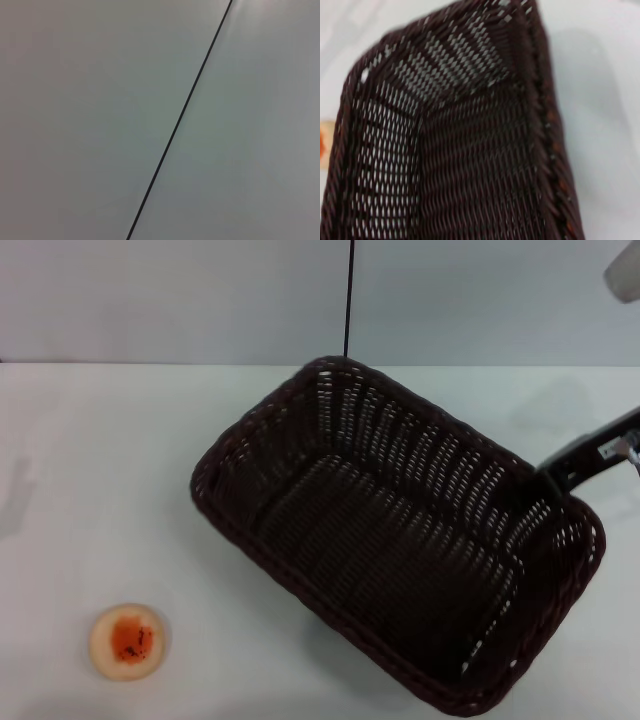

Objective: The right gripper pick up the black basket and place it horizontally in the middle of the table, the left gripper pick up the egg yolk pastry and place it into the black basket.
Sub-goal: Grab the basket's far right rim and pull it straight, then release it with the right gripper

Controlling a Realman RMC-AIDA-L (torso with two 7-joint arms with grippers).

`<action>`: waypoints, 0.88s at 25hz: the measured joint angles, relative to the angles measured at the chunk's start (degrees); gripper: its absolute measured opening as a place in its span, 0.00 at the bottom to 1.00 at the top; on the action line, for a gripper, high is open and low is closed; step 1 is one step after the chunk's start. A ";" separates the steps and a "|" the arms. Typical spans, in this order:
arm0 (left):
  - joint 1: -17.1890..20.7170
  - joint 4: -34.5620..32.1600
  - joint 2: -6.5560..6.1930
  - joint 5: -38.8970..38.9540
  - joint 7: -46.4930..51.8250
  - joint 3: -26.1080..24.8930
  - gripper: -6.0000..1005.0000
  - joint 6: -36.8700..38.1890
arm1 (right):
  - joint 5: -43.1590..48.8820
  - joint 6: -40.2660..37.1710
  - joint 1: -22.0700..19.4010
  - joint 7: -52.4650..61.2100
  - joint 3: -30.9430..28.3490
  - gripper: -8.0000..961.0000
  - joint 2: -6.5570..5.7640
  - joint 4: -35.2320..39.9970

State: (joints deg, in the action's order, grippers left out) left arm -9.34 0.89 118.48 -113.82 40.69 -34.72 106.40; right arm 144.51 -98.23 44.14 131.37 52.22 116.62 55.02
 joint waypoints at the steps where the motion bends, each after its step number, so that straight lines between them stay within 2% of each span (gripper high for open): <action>1: 0.03 -0.02 -0.03 0.00 0.00 0.00 0.81 -0.01 | -2.38 1.11 -0.81 -0.32 -0.13 0.15 -0.43 0.12; 2: 0.03 -0.02 -0.03 0.00 0.00 0.00 0.81 -0.01 | -2.38 1.11 -0.81 -0.32 -0.13 0.15 -0.43 0.12; 3: 0.11 0.00 -0.08 0.00 0.00 0.00 0.81 -0.02 | -5.64 2.16 -1.71 -1.19 -0.91 0.15 -1.26 -0.28; 4: 0.28 -0.01 -0.11 0.00 0.00 0.00 0.81 -0.05 | -5.64 2.16 -1.71 -1.19 -0.91 0.15 -1.26 -0.28; 6: 0.68 -0.03 -0.13 0.00 0.00 0.00 0.81 -0.07 | -9.86 2.25 -2.53 -3.04 -3.36 0.15 -2.24 -1.30; 9: 1.08 -0.03 -0.15 0.06 0.00 -0.18 0.81 -0.07 | -12.37 1.89 -3.03 -4.05 -5.02 0.15 -2.71 -1.45; 13: 0.96 -0.02 -0.25 0.00 0.00 -0.26 0.81 0.02 | -17.00 1.00 -3.88 -5.85 -6.42 0.15 -4.07 -1.55; 18: 0.75 -0.02 -0.27 0.00 0.00 -0.16 0.81 0.07 | -17.62 -1.55 -3.18 -7.99 -6.21 0.15 -5.11 -1.22; 20: 0.71 -0.05 -0.26 0.00 0.00 -0.06 0.81 -0.08 | -17.10 -3.34 -2.23 -9.50 -5.87 0.15 -5.73 -0.11; 21: 0.70 -0.09 -0.23 0.00 0.00 -0.04 0.81 -0.38 | -16.26 -4.83 -1.24 -10.49 -5.43 0.15 -6.42 1.75; 22: 0.70 -0.09 -0.23 0.00 0.00 -0.04 0.81 -0.38 | -16.26 -4.83 -1.24 -10.49 -5.43 0.15 -6.42 1.75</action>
State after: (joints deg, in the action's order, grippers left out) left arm -8.63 0.80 118.25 -113.82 40.69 -34.76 106.02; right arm 128.25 -103.06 42.90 120.88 46.79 110.19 56.76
